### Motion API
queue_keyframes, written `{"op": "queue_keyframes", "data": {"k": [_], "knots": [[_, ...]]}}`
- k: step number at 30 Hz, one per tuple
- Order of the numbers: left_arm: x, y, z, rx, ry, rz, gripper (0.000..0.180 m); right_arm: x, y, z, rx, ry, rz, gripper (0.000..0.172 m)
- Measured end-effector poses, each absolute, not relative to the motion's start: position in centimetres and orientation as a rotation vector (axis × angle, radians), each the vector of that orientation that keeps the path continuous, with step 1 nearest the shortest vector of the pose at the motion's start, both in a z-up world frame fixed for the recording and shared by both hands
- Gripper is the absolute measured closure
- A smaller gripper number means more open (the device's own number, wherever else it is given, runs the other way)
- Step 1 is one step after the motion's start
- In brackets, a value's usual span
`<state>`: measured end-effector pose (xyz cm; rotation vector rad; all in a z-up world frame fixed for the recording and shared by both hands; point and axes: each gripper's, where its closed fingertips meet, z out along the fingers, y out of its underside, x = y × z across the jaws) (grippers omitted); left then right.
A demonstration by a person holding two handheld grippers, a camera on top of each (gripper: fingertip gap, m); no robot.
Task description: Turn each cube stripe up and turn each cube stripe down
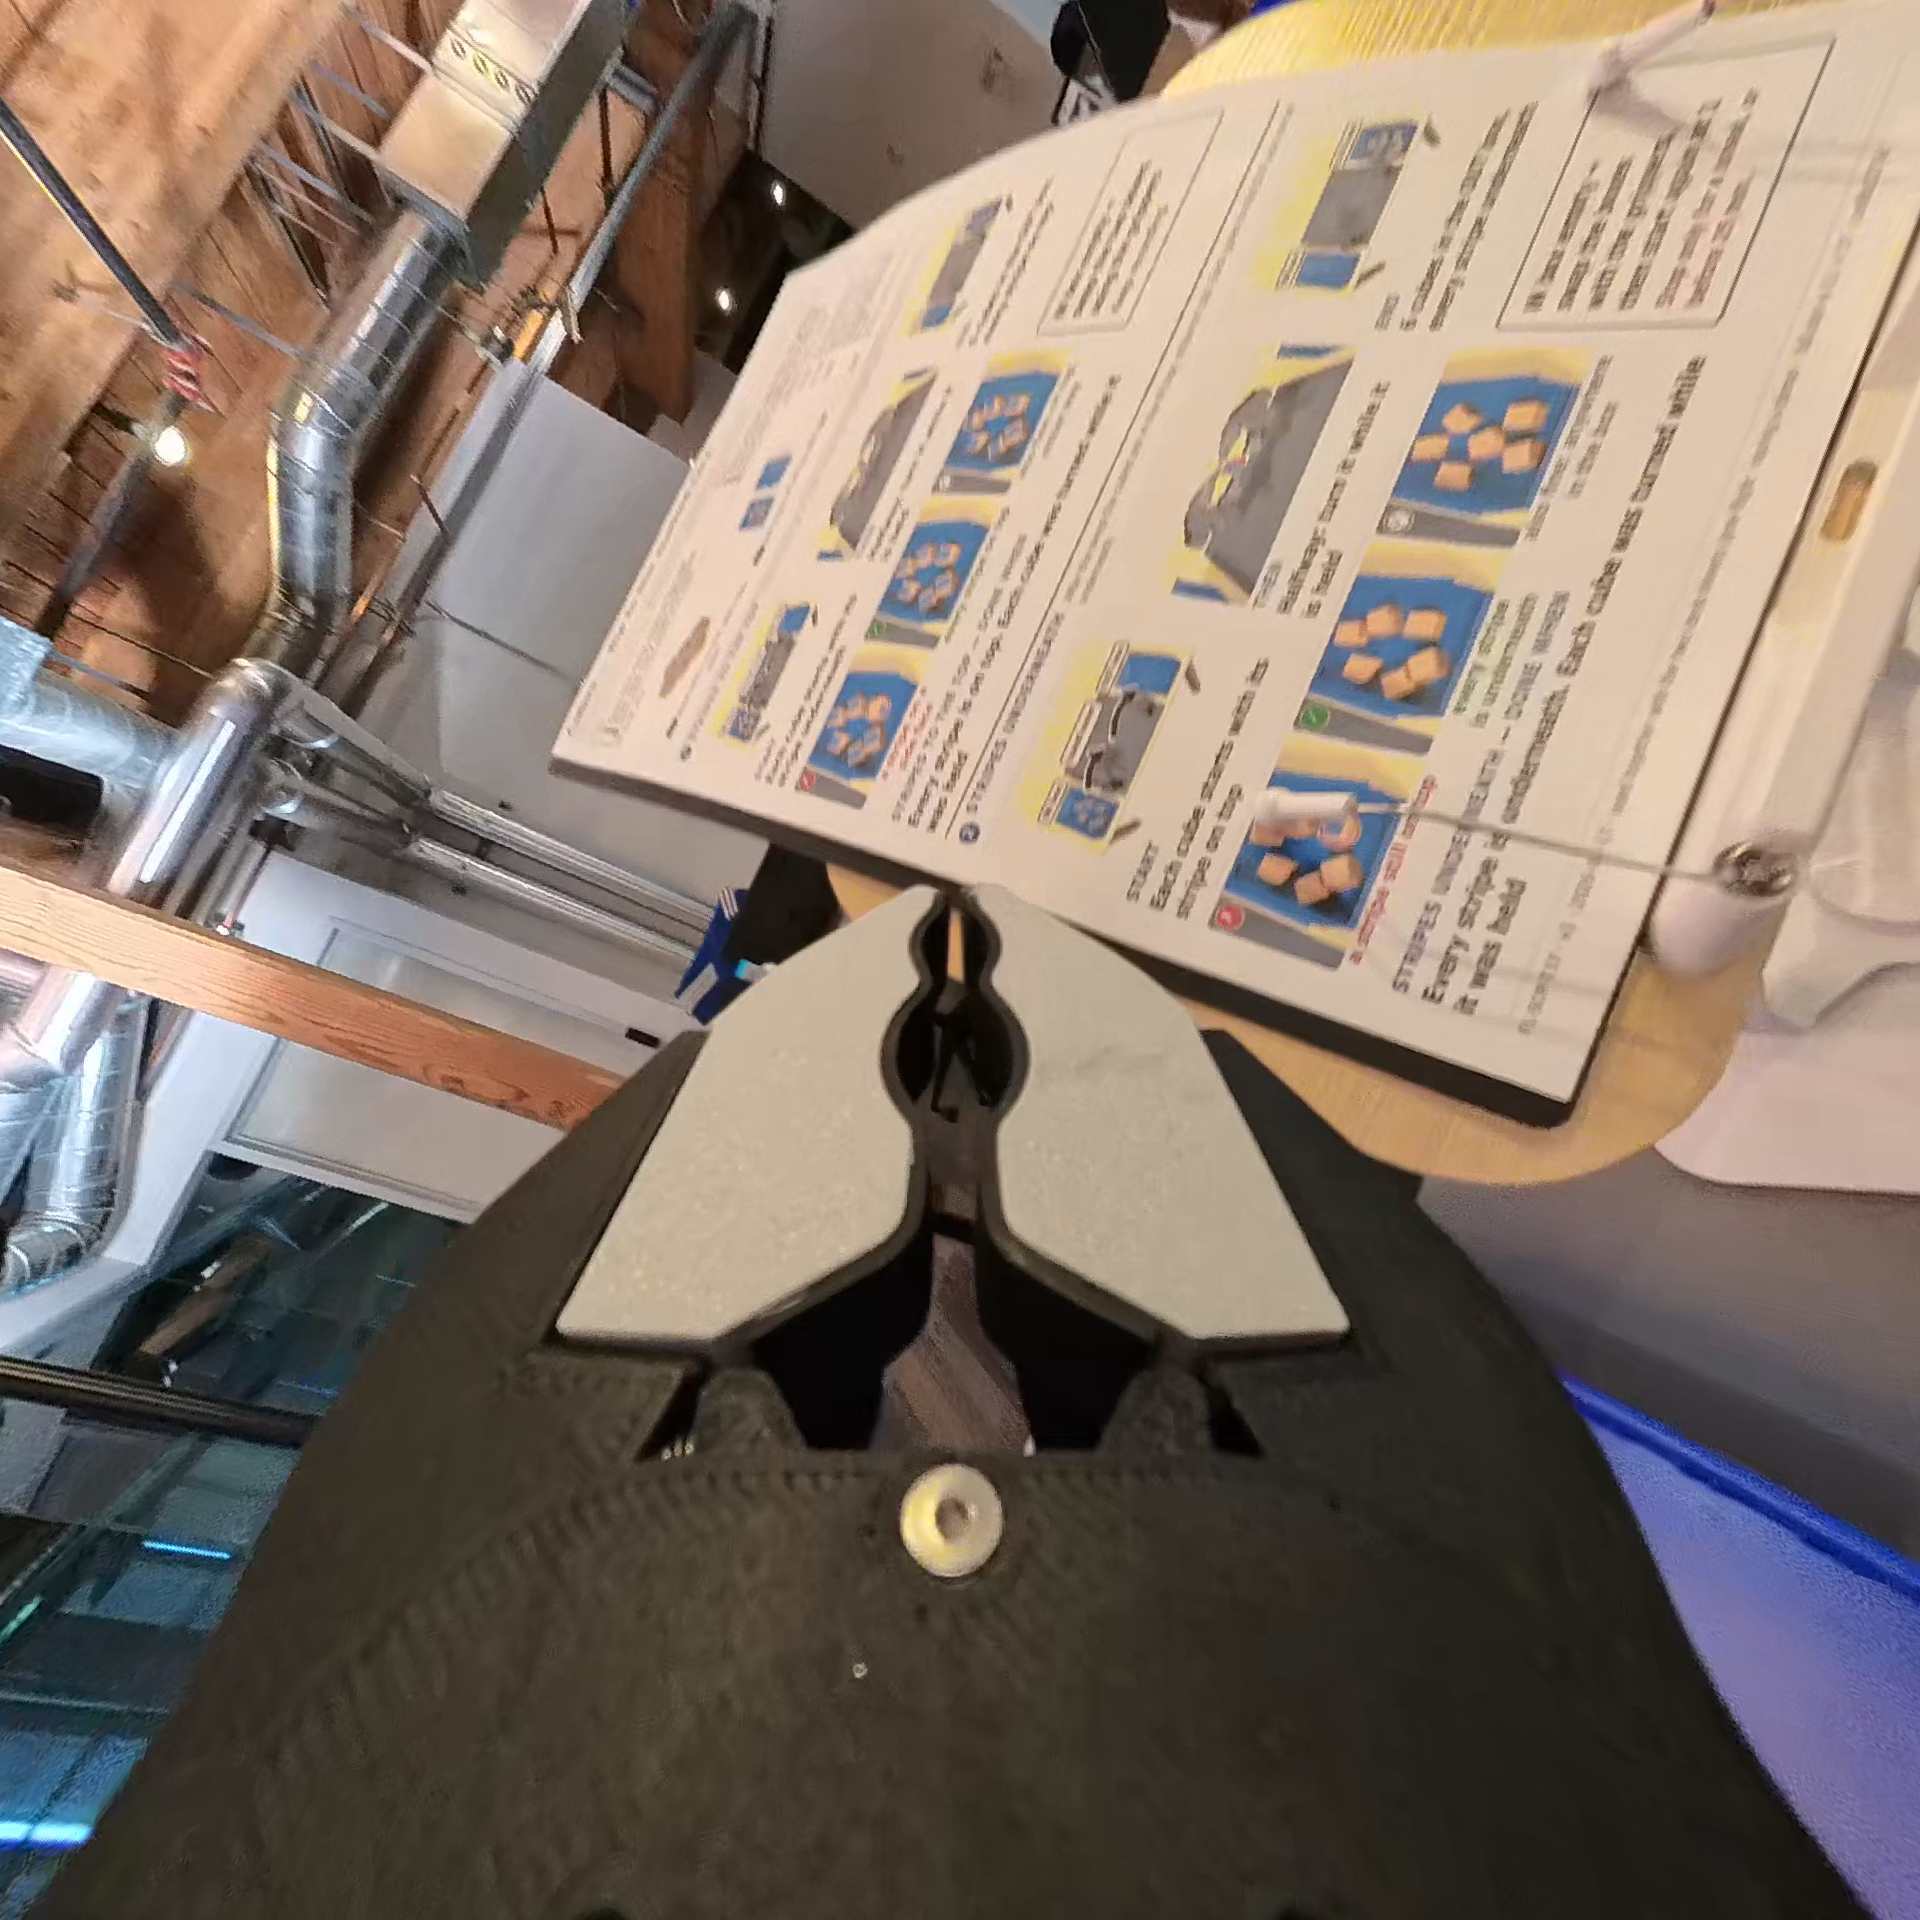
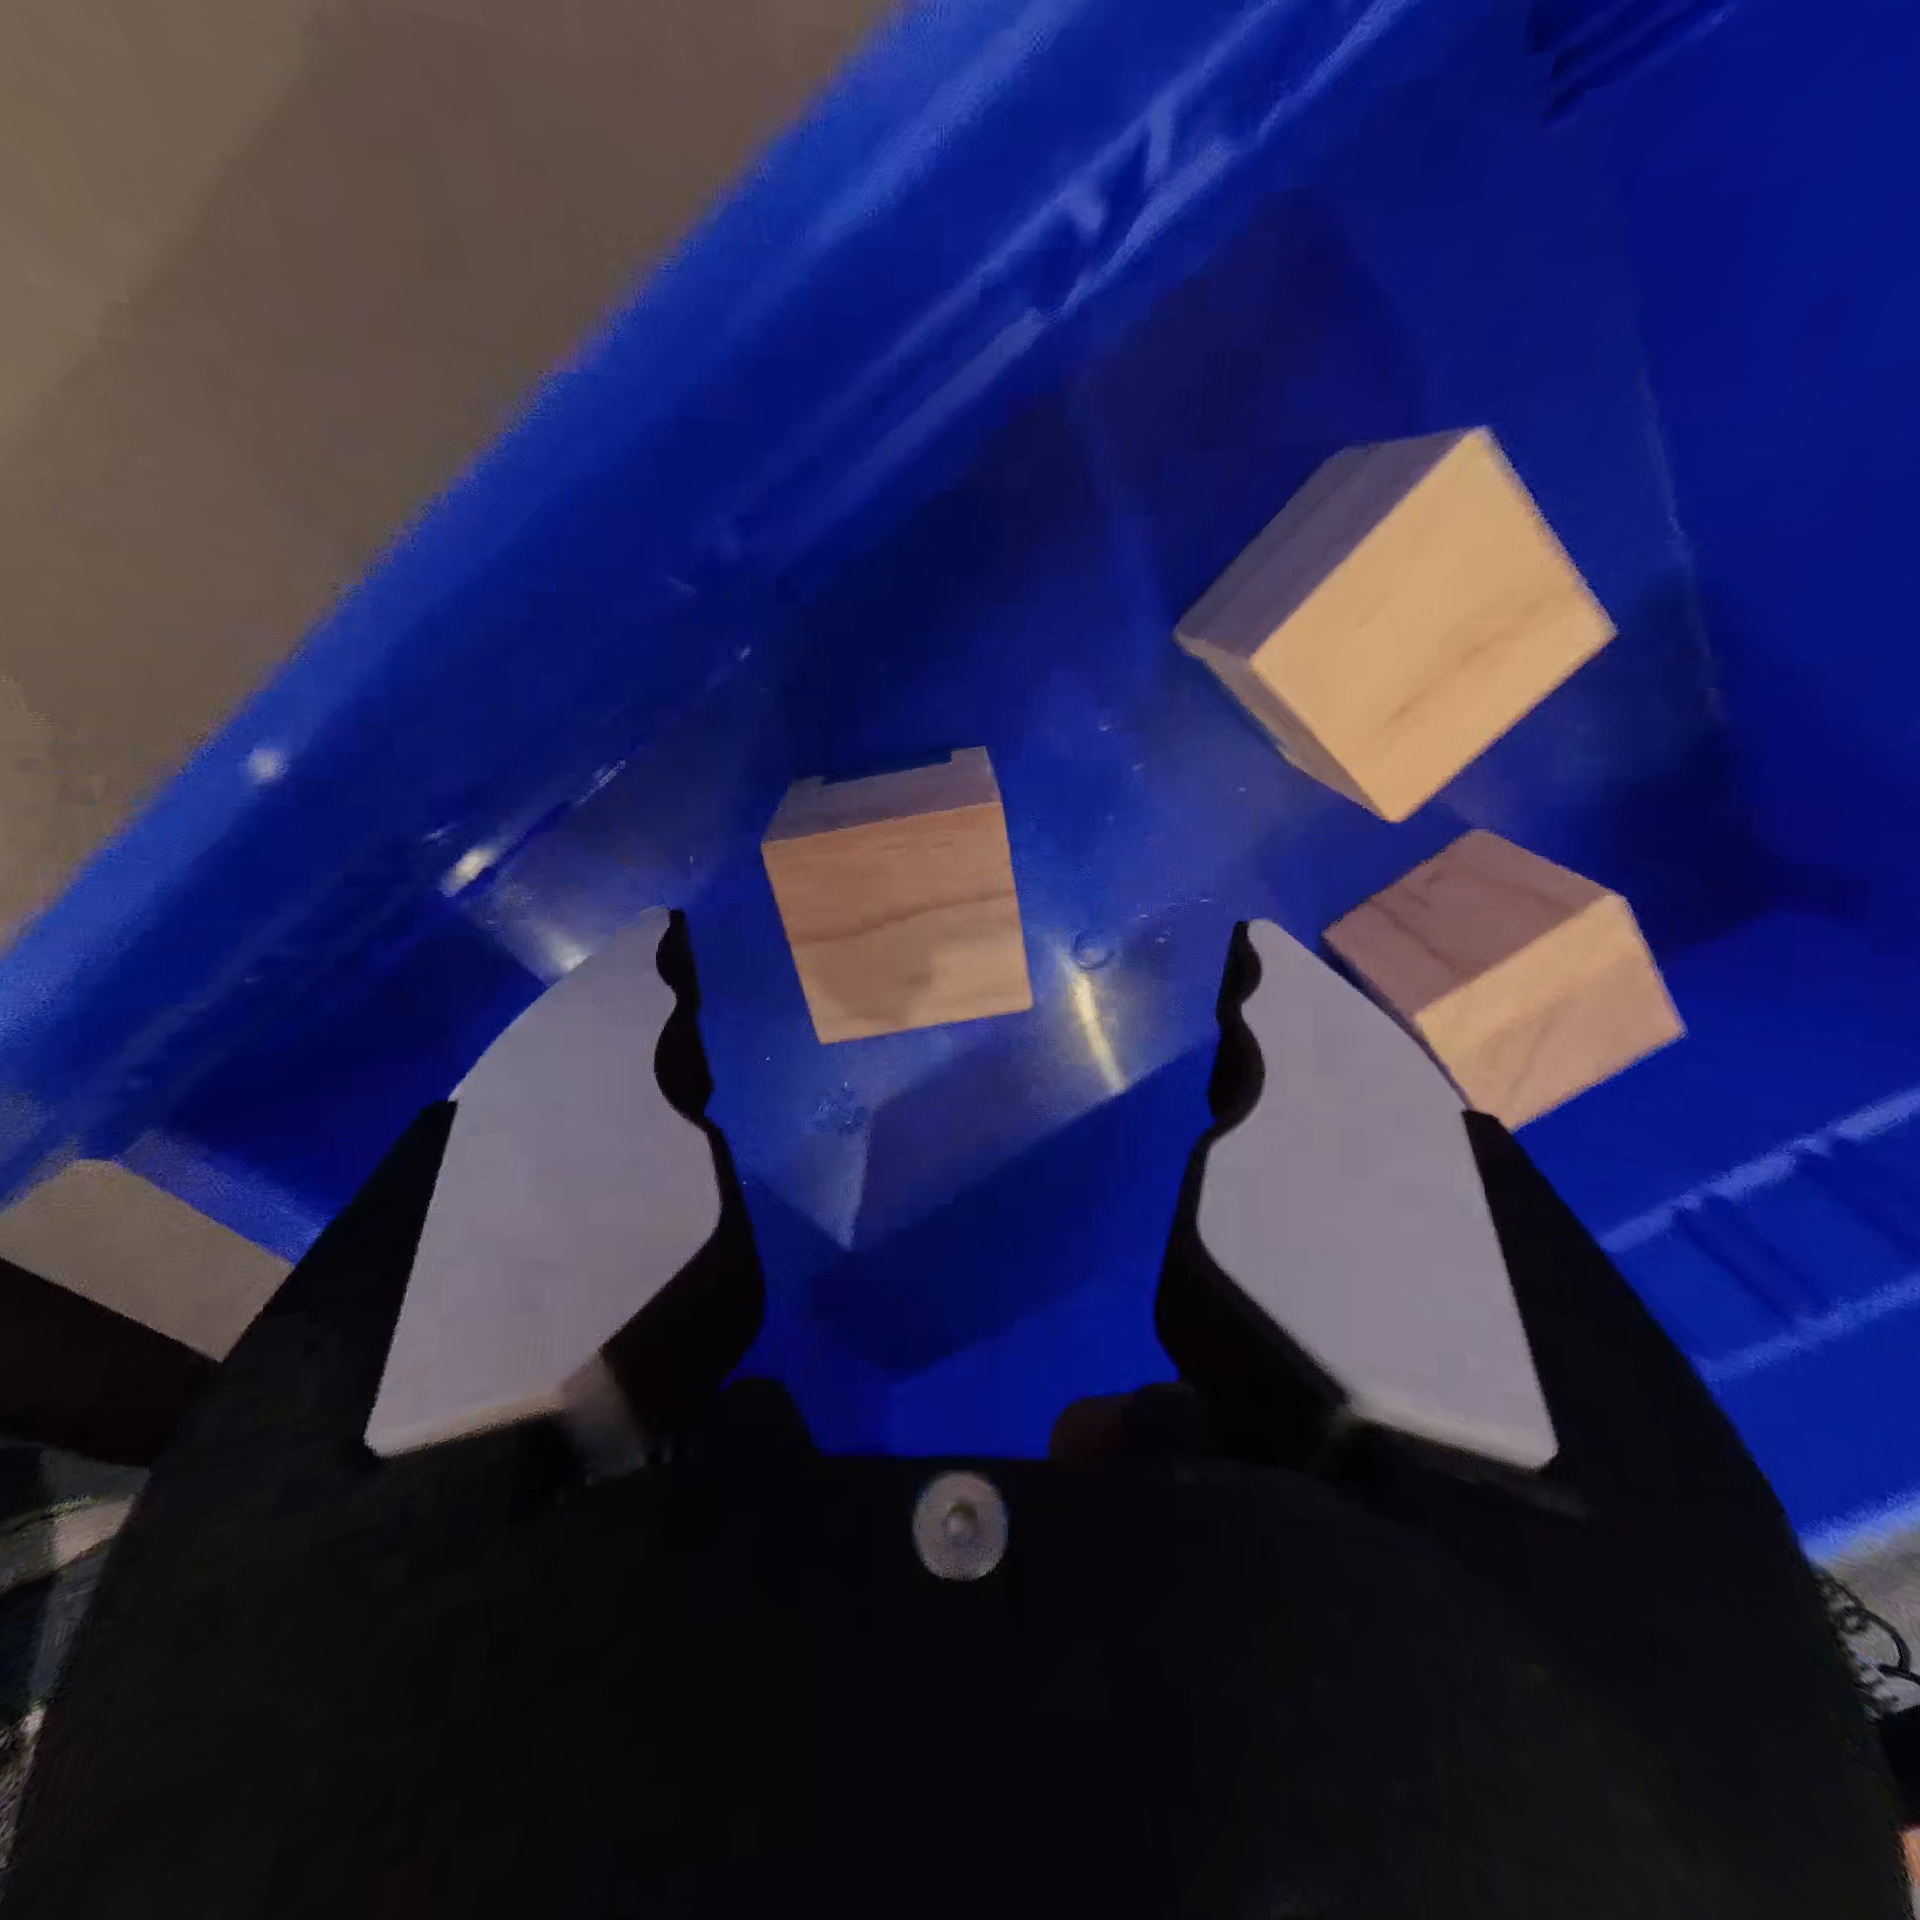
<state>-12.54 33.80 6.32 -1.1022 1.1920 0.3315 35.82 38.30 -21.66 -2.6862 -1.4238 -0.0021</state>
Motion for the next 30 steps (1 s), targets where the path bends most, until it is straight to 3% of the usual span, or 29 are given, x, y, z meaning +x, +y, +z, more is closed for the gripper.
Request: {"op": "queue_keyframes", "data": {"k": [1, 7, 14, 27, 30], "knots": [[-13.2, 34.3, 6.0, -1.132, 1.193, 0.328, 0.175, 35.5, 38.5, -20.7, -2.656, -1.399, -0.009, 0.074], [-19.6, 38.5, -0.1, -1.474, 1.303, 0.411, 0.142, 35.1, 39.5, -15.4, -2.516, -1.283, -0.105, 0.090], [-27.8, 42.2, -11.1, -1.984, 1.355, 0.406, 0.116, 34.0, 39.4, -15.3, -2.485, -1.333, -0.113, 0.096], [-31.2, 46.3, -20.7, -2.543, 0.927, 0.495, 0.121, 31.8, 39.2, -15.7, -2.466, -1.426, -0.148, 0.105], [-32.0, 46.5, -21.8, -2.620, 0.801, 0.460, 0.113, 31.8, 39.2, -15.6, -2.466, -1.420, -0.141, 0.104]]}}
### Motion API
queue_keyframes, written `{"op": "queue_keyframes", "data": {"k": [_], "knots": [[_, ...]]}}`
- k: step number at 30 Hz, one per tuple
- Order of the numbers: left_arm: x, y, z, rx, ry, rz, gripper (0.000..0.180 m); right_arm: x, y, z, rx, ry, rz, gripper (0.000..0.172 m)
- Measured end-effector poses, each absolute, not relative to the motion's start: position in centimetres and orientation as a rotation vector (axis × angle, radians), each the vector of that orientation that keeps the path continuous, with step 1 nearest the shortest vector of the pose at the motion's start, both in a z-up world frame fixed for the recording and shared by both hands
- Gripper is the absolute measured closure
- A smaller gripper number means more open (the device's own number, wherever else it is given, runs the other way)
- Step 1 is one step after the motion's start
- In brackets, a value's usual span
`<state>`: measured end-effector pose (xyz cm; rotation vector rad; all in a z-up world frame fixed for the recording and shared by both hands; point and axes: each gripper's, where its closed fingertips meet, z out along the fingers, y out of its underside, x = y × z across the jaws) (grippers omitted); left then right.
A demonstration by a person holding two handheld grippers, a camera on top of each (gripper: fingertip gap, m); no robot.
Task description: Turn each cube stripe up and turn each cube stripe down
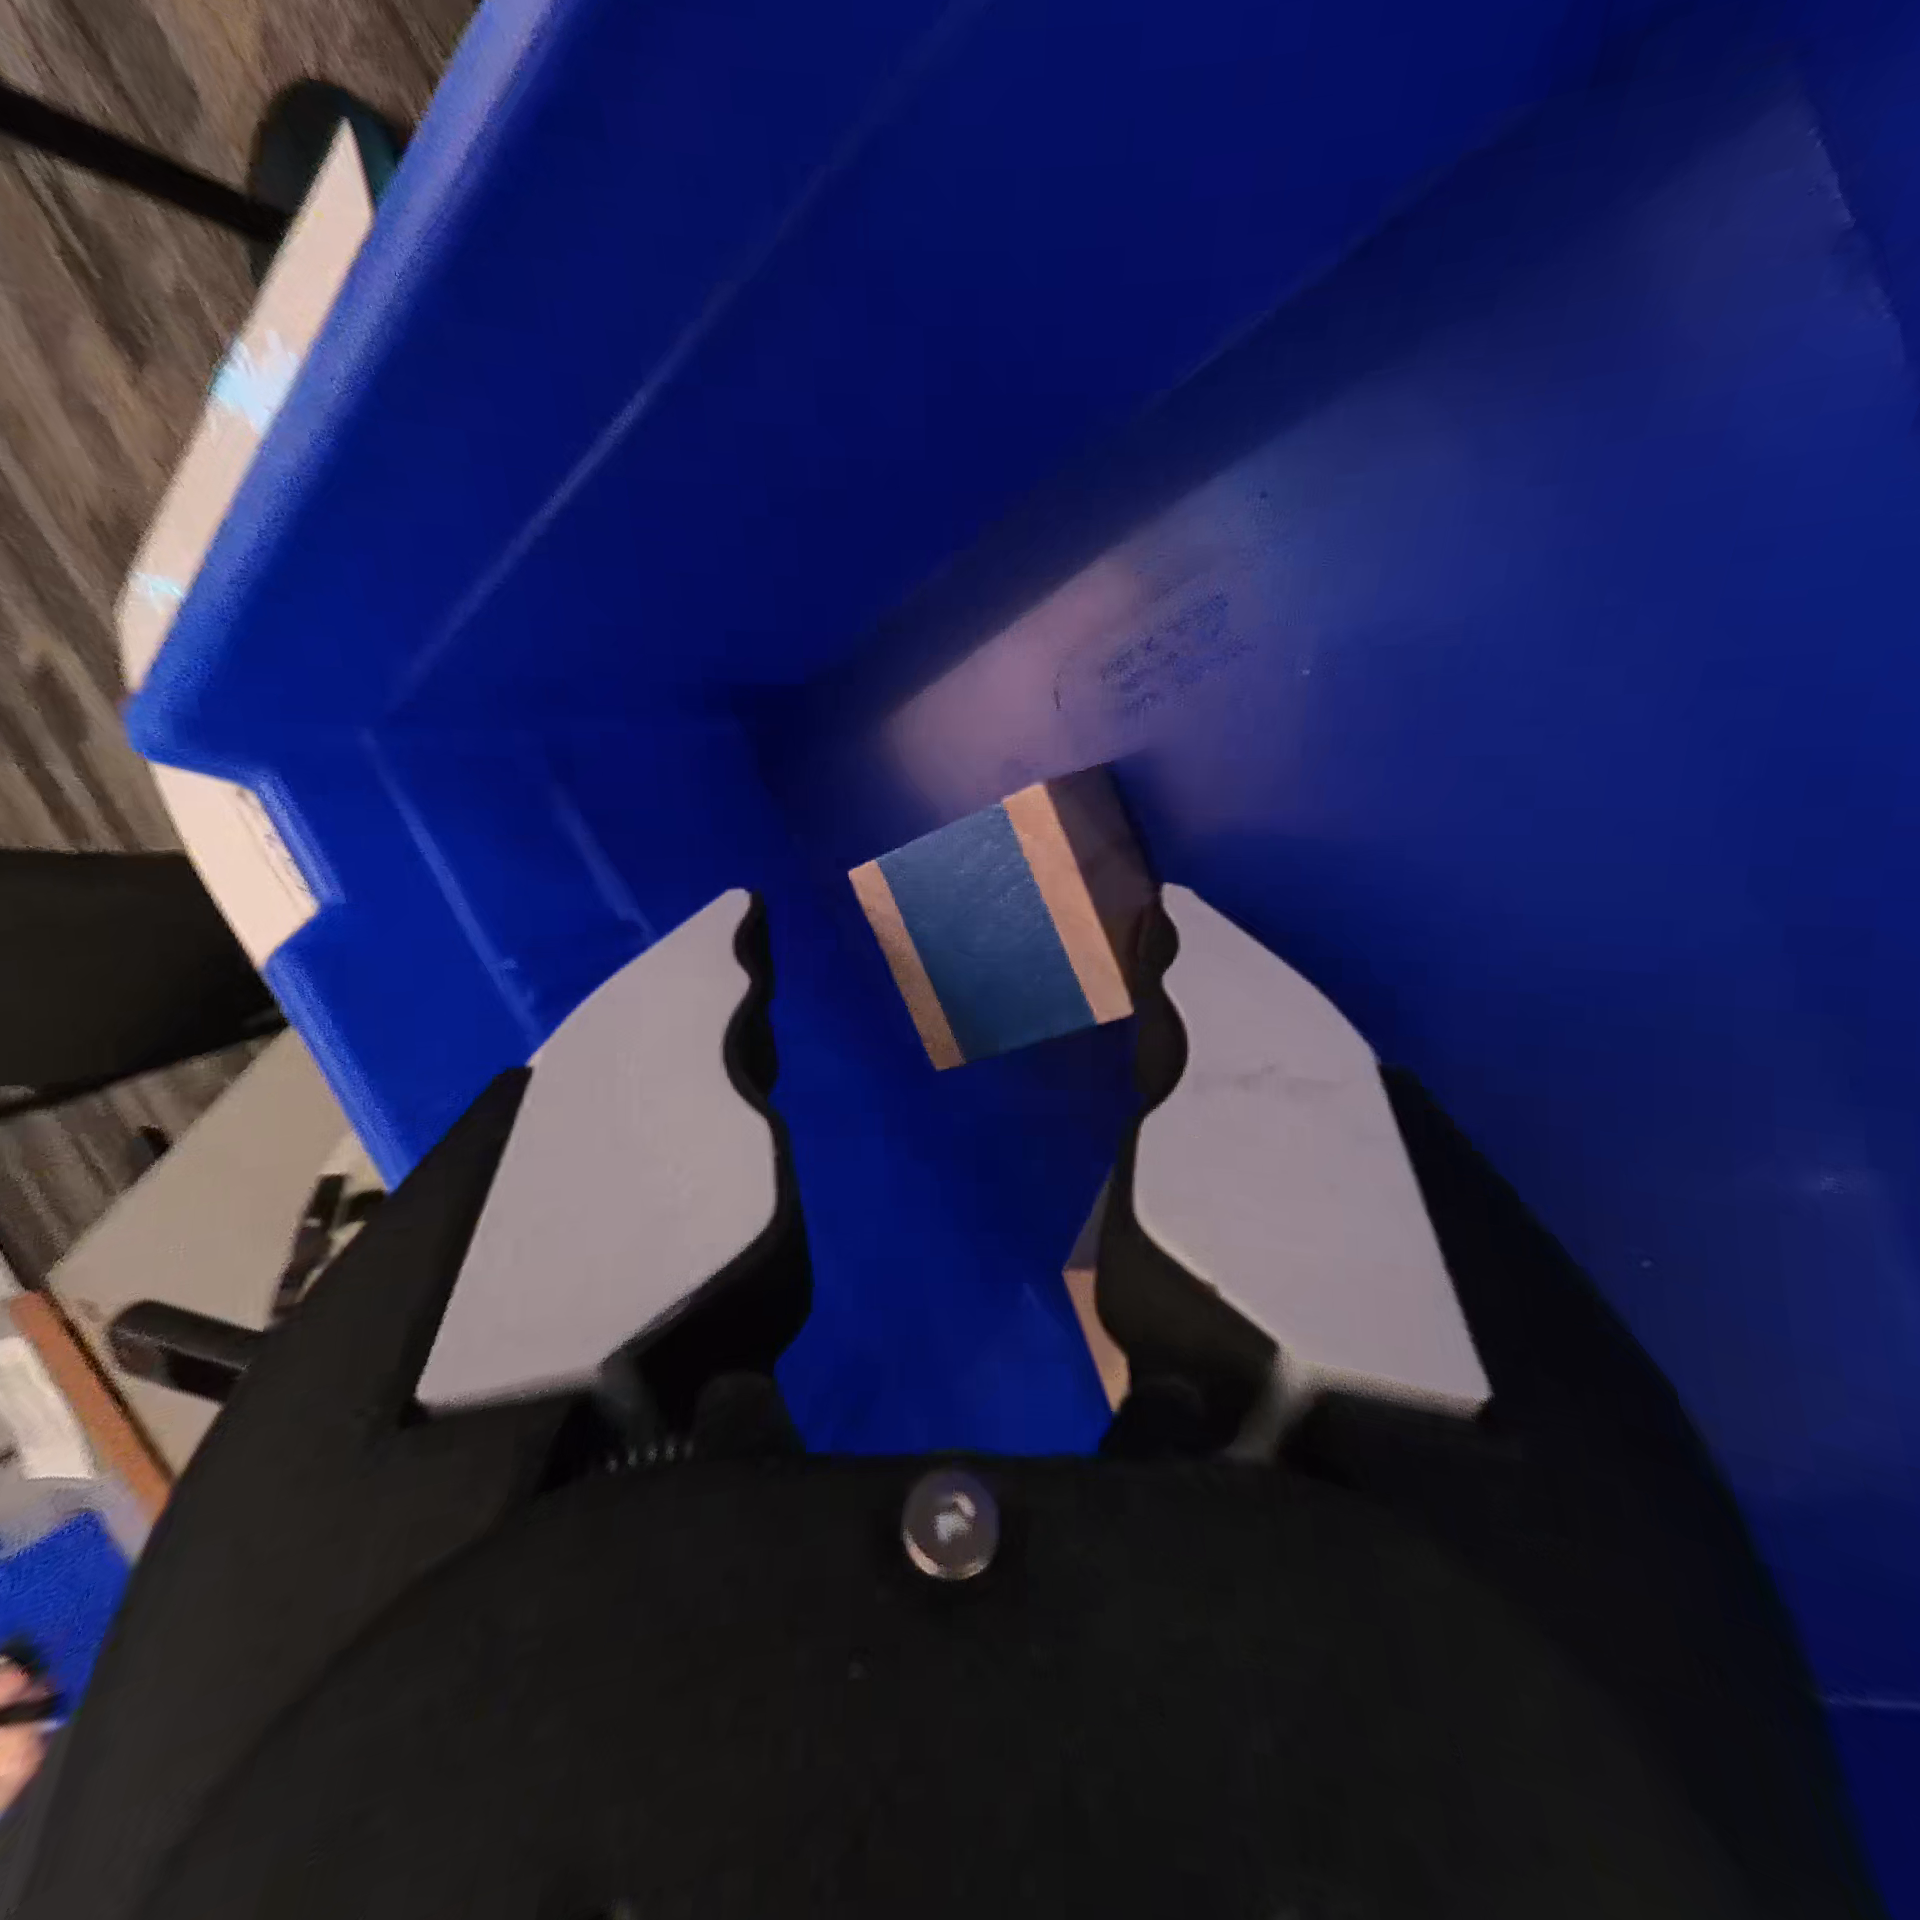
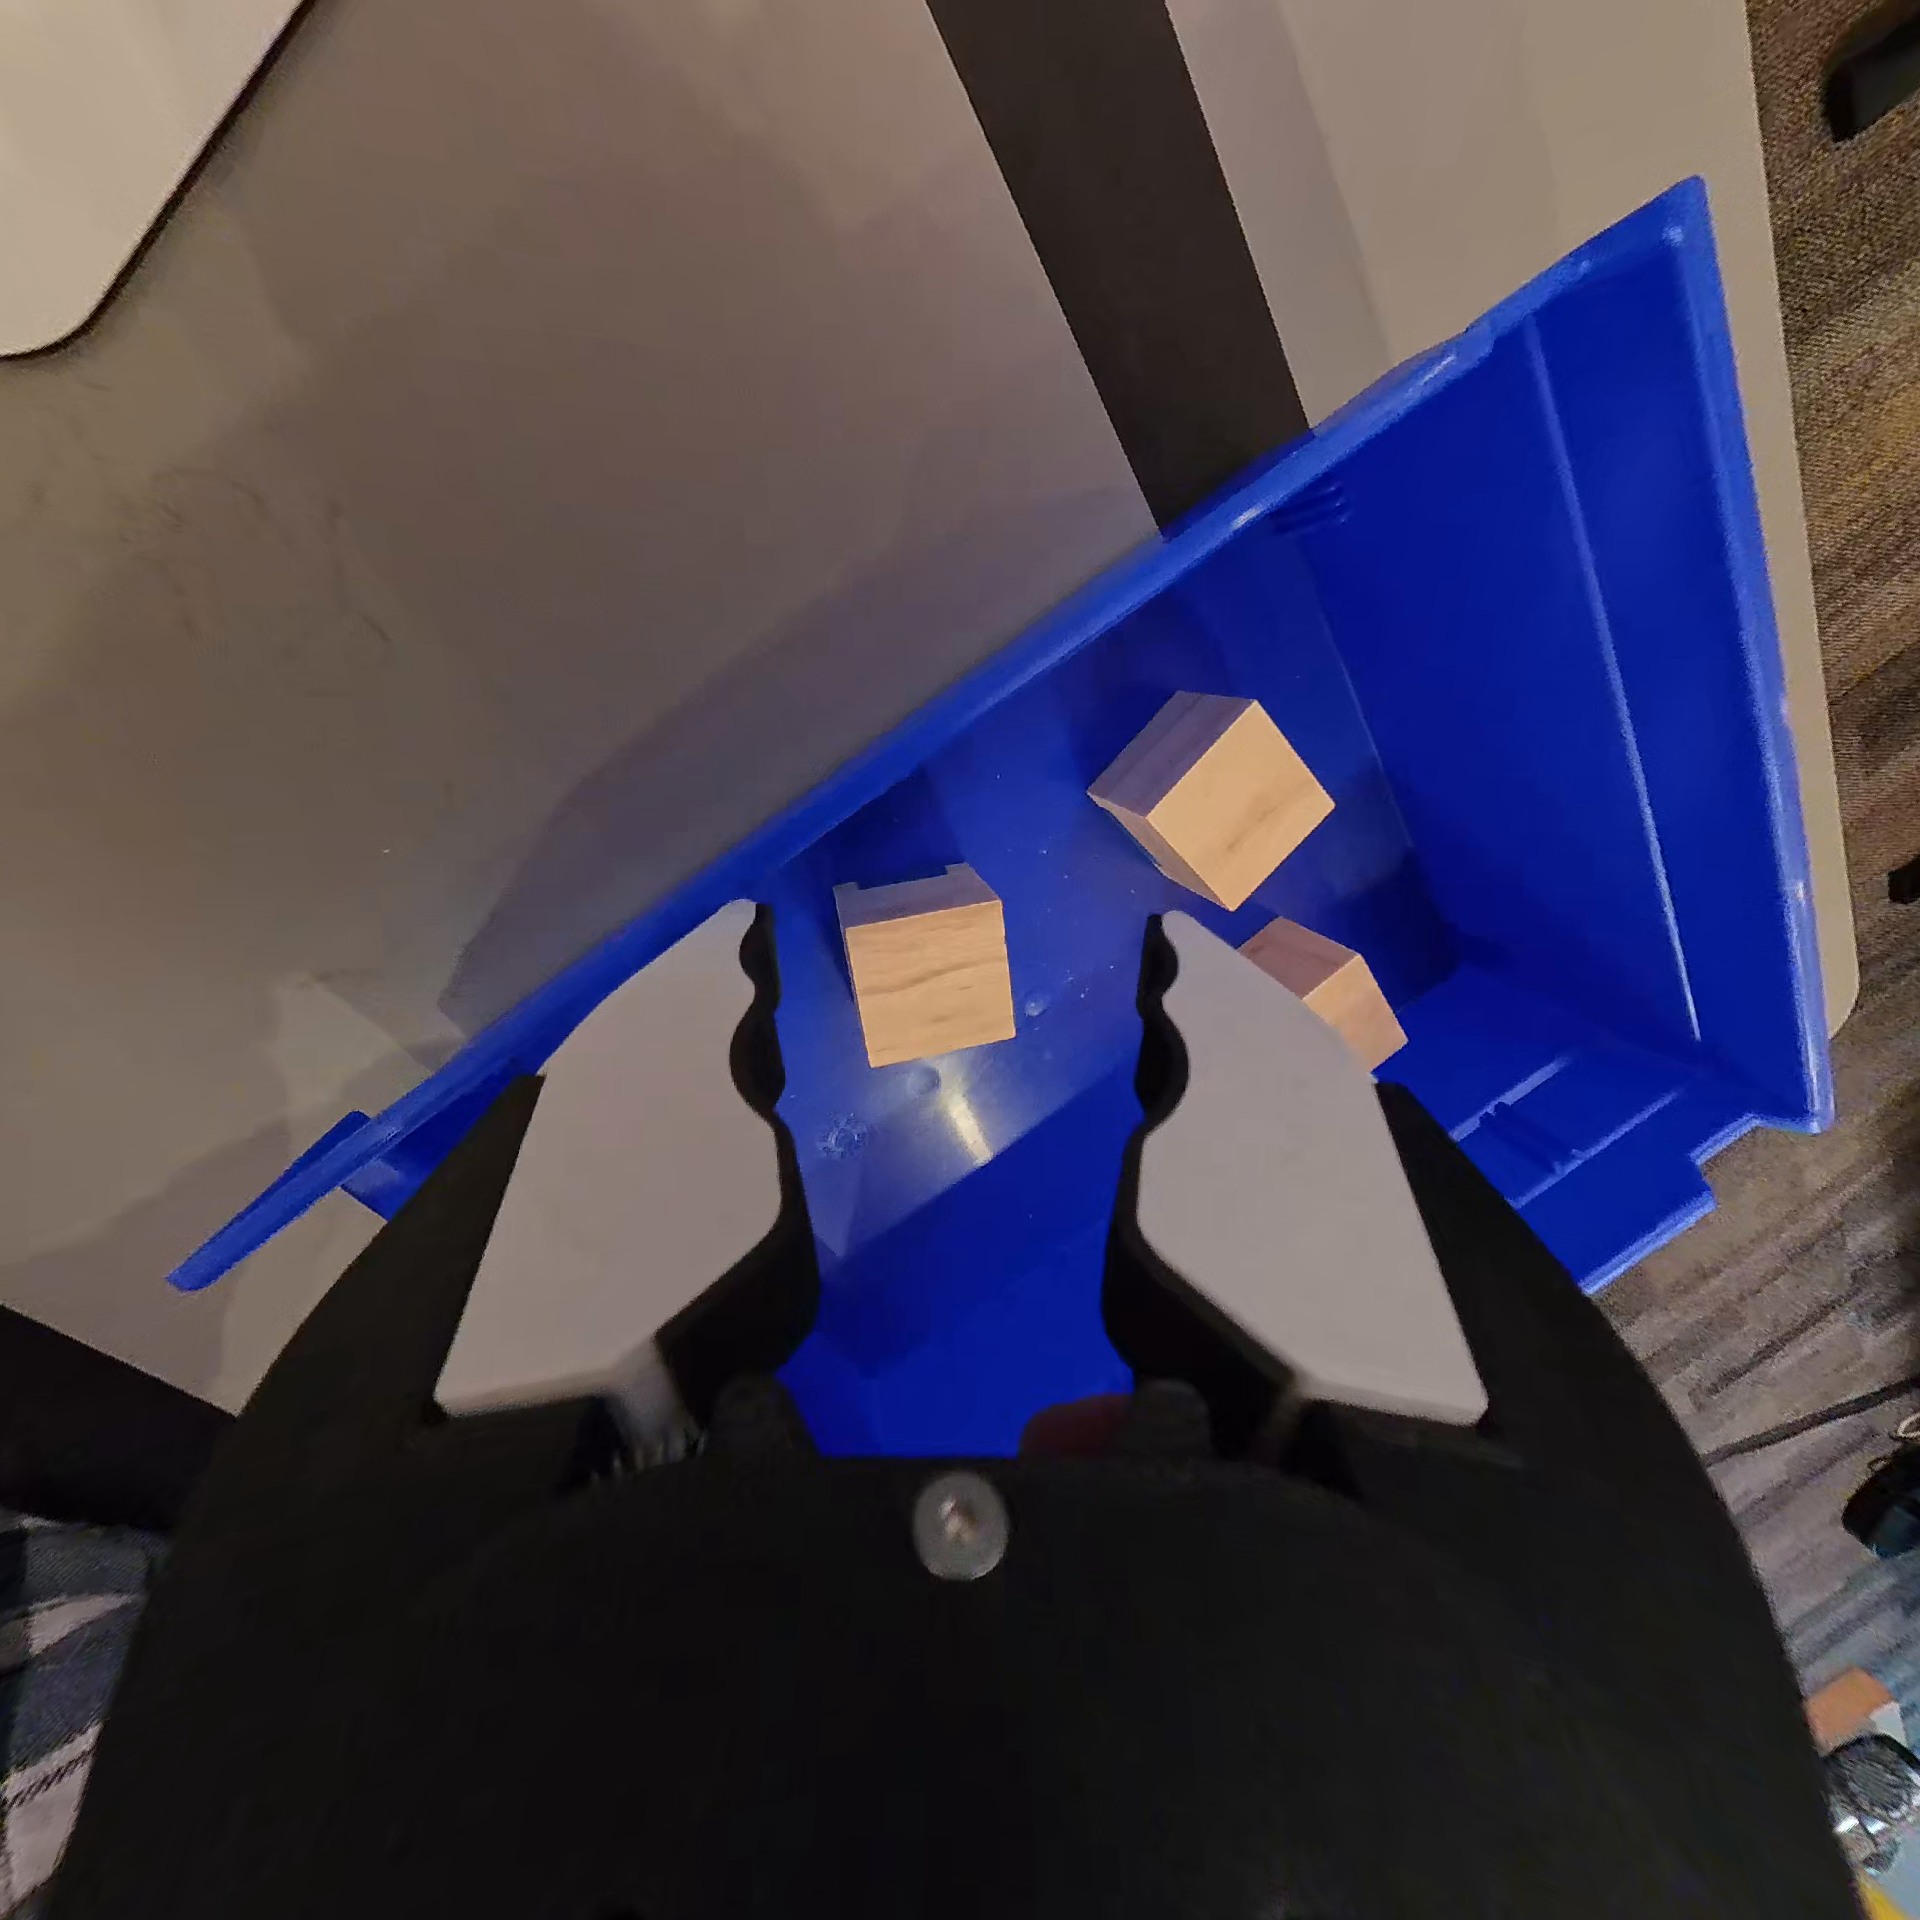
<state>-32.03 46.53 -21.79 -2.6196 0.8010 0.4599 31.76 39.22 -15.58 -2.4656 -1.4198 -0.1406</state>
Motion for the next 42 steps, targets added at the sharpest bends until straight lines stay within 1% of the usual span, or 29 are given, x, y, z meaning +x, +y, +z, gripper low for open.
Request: {"op": "queue_keyframes", "data": {"k": [2, 3, 8, 10, 14, 17, 20, 22, 25, 27, 30, 32, 34, 37, 39, 42], "knots": [[-31.9, 46.6, -22.2, -2.646, 0.762, 0.405, 0.118, 31.7, 39.2, -15.5, -2.464, -1.418, -0.143, 0.105], [-31.6, 46.5, -22.5, -2.652, 0.769, 0.372, 0.127, 31.7, 39.2, -15.5, -2.463, -1.419, -0.147, 0.105], [-31.5, 47.0, -22.3, -2.603, 0.805, 0.382, 0.129, 31.9, 39.4, -15.2, -2.481, -1.379, -0.159, 0.105], [-31.5, 47.0, -21.1, -2.561, 0.806, 0.380, 0.130, 32.4, 39.7, -14.5, -2.488, -1.321, -0.191, 0.106], [-30.1, 47.3, -15.0, -2.356, 0.717, 0.196, 0.130, 33.6, 40.4, -11.6, -2.461, -1.146, -0.249, 0.108], [-28.3, 46.3, -8.3, -2.140, 0.639, -0.025, 0.131, 34.1, 41.0, -7.1, -2.329, -0.989, -0.335, 0.108], [-25.6, 43.4, -0.6, -1.870, 0.615, -0.237, 0.131, 31.6, 40.5, -0.4, -2.038, -0.918, -0.351, 0.110], [-23.2, 40.6, 4.0, -1.696, 0.644, -0.354, 0.131, 28.3, 39.0, 3.9, -1.808, -0.929, -0.319, 0.106], [-18.2, 35.6, 9.1, -1.441, 0.748, -0.527, 0.132, 21.1, 35.0, 8.5, -1.448, -1.025, -0.210, 0.101], [-14.6, 32.7, 11.0, -1.329, 0.785, -0.665, 0.132, 16.1, 31.7, 10.1, -1.213, -1.095, -0.125, 0.101], [-8.3, 28.6, 11.4, -1.186, 0.880, -0.935, 0.132, 9.8, 27.8, 9.6, -0.965, -1.186, -0.082, 0.106], [-4.6, 26.6, 10.5, -1.130, 0.926, -1.109, 0.132, 6.6, 26.0, 8.2, -0.875, -1.249, -0.050, 0.103], [-1.8, 25.8, 9.0, -1.127, 0.938, -1.212, 0.132, 4.1, 25.0, 6.8, -0.821, -1.291, -0.034, 0.095], [0.9, 24.8, 7.2, -1.114, 0.948, -1.346, 0.132, 2.2, 24.3, 5.5, -0.770, -1.308, -0.040, 0.093], [1.8, 24.4, 6.6, -1.109, 0.953, -1.392, 0.132, 1.7, 24.2, 5.3, -0.755, -1.291, -0.053, 0.094], [2.8, 23.8, 5.7, -1.119, 0.993, -1.439, 0.132, 1.6, 24.6, 4.9, -0.767, -1.291, -0.069, 0.102]]}}
